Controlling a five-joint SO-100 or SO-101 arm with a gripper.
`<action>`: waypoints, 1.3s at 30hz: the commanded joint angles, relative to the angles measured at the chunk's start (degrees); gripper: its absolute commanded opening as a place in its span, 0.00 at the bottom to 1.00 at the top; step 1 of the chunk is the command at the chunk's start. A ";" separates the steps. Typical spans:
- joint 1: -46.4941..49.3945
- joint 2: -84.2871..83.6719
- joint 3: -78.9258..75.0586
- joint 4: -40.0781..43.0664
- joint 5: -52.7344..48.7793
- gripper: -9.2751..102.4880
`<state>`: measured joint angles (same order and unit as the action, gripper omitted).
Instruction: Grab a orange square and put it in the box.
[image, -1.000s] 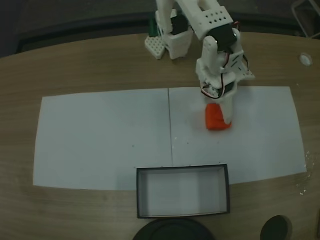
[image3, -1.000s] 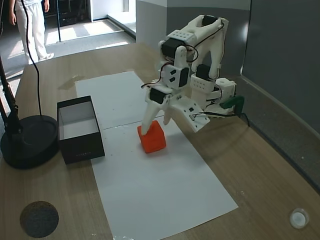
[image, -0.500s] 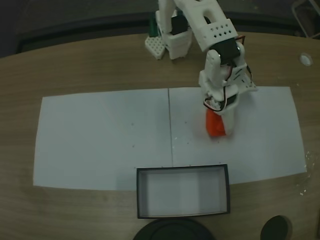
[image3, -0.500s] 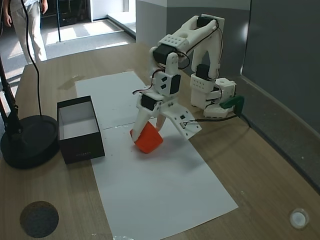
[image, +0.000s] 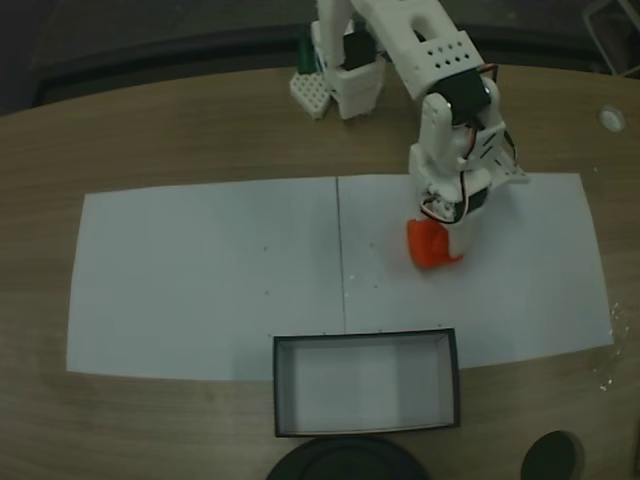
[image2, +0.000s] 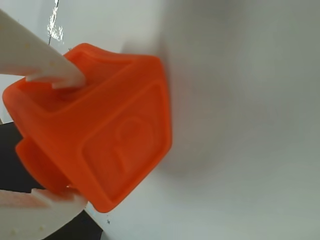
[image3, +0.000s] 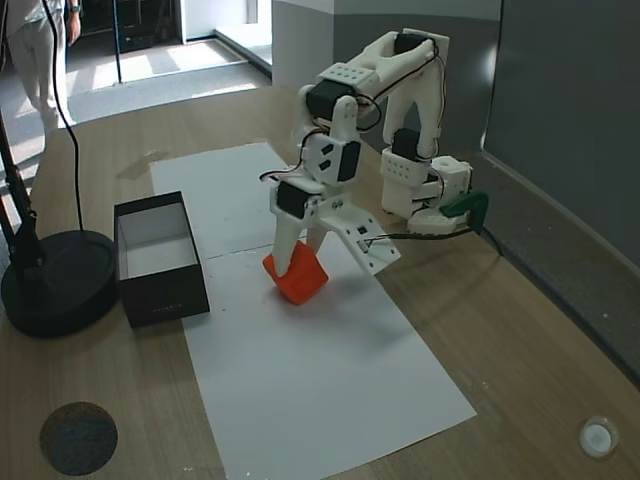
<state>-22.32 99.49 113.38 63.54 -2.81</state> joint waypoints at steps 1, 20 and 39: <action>0.79 4.22 -5.62 6.06 0.26 0.08; 14.33 7.73 -41.66 9.23 -3.87 0.09; 19.51 -26.81 -63.90 6.33 -3.78 0.11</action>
<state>-2.99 72.16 55.46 70.75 -6.59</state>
